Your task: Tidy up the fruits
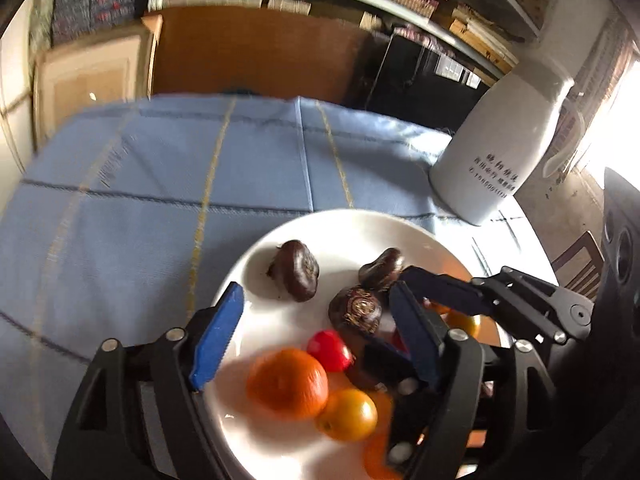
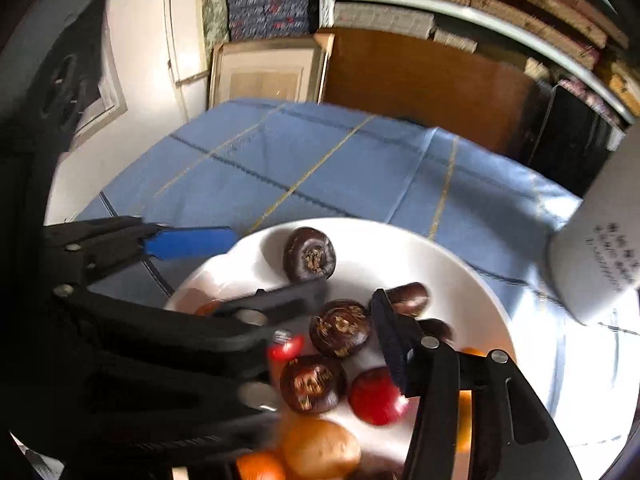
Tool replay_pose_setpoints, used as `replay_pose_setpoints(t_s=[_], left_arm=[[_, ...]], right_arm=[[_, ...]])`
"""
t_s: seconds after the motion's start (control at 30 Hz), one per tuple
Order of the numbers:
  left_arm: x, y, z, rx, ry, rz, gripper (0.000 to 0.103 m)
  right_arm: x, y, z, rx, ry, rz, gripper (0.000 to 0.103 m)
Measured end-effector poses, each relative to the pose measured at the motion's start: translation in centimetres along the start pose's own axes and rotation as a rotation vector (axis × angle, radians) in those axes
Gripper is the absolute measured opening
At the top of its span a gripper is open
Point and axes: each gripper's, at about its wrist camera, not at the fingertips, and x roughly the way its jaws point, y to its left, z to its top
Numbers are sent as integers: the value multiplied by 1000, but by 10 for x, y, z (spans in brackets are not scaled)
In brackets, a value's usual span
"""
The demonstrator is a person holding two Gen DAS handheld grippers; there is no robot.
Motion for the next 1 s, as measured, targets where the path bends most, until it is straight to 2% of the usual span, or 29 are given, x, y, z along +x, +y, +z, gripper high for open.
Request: replay_pose_setpoints(t_s=[0.07,0.13,0.27,0.37,0.43,0.47,0.57,0.67,0.8,0.87,0.93,1.0], left_arm=[[-24,-8,-2,24,-47,33,86],[-57,-21,-9,57,-113,74,90],[-118,-44,-28,79,-225,120,98],[-157,-59,-53,87,-306,171,98],[-170,-66,-71,88,-332,205,98],[-174,-68,-82,87,-337,226,98],[-174,-70,-113,78,-344,295,98],[-166,-68,-142,59,-366,359,98],[-137,-62,-167,33,-325,366,98],[-120,-62,-171,57,-280,374,98],[-111,-67,-173,90,-251,429,98],[-111,-73,-177,121,-266,481,98]], right_arm=[[-20,-1,-2,12,-29,-6,57],[-47,-2,-7,32,-71,-24,67],[-99,1,-26,59,-155,-45,76],[-136,8,-50,74,-214,-60,87],[-157,16,-70,74,-257,-70,99],[-166,20,-82,75,-277,-73,99],[-174,27,-110,89,-284,-66,99],[-166,27,-142,133,-266,-86,99],[-147,24,-175,162,-258,-137,99],[-137,23,-183,152,-221,-186,99],[-131,24,-183,133,-196,-197,99],[-128,28,-184,116,-182,-225,99]])
